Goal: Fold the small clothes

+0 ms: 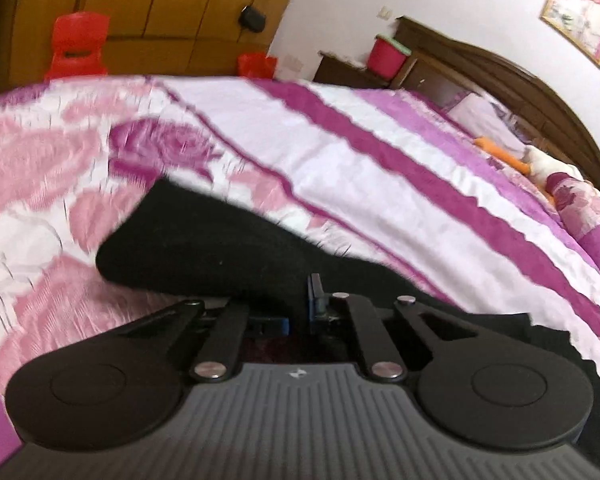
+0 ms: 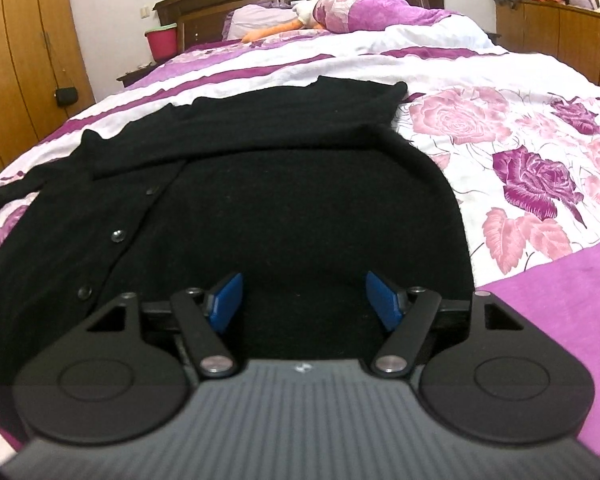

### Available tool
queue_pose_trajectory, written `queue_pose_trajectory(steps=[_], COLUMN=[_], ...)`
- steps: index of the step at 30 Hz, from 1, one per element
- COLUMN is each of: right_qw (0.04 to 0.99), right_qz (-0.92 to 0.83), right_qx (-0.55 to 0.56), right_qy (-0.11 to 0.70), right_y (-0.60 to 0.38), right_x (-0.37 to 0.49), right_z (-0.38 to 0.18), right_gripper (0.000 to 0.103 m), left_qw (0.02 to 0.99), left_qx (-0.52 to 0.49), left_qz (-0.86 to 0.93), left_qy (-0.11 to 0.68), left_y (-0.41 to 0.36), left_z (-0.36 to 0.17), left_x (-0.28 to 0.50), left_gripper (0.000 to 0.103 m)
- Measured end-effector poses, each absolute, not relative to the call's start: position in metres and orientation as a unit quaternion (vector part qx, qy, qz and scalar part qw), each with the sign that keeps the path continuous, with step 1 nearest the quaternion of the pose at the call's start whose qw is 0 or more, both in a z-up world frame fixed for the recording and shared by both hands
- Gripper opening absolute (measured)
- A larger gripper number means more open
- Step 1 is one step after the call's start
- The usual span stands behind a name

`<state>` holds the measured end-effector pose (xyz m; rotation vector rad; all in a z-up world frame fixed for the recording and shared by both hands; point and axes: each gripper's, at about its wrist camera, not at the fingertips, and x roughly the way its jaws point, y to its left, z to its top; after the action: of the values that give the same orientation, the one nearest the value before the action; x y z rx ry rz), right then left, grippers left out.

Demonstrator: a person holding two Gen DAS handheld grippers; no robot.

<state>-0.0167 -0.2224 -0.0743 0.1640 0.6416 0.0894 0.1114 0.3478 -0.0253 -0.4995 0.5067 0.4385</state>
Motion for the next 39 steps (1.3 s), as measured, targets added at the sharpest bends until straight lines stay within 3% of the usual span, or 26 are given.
queue_pose_trajectory(steps=[9,21,29,39], right_qw=[0.942,0.945,0.951,0.945], right_qz=[0.049,0.062,0.066,0.048], right_qx=[0.108,0.136,0.128,0.153], right_qy=[0.314,0.290,0.273,0.285], right_y=[-0.229,-0.247,-0.256,-0.272], right_x=[-0.017,-0.033,-0.040,-0.039], right_z=[-0.071,-0.053,-0.045,-0.059], right_gripper=[0.070,0.070,0.070,0.070], left_qw=[0.958,0.983,0.975,0.943], left_qx=[-0.175,-0.118,-0.092,-0.044], left_qz=[0.126,-0.013,-0.077,-0.133], left_qy=[0.191,0.143,0.186,0.300], left_y=[0.284,0.139,0.033,-0.057], left_z=[0.057,0.135,0.106,0.004], left_x=[0.097,0.105,0.132,0.161], left_gripper=[0.008,0.008,0.008,0.009])
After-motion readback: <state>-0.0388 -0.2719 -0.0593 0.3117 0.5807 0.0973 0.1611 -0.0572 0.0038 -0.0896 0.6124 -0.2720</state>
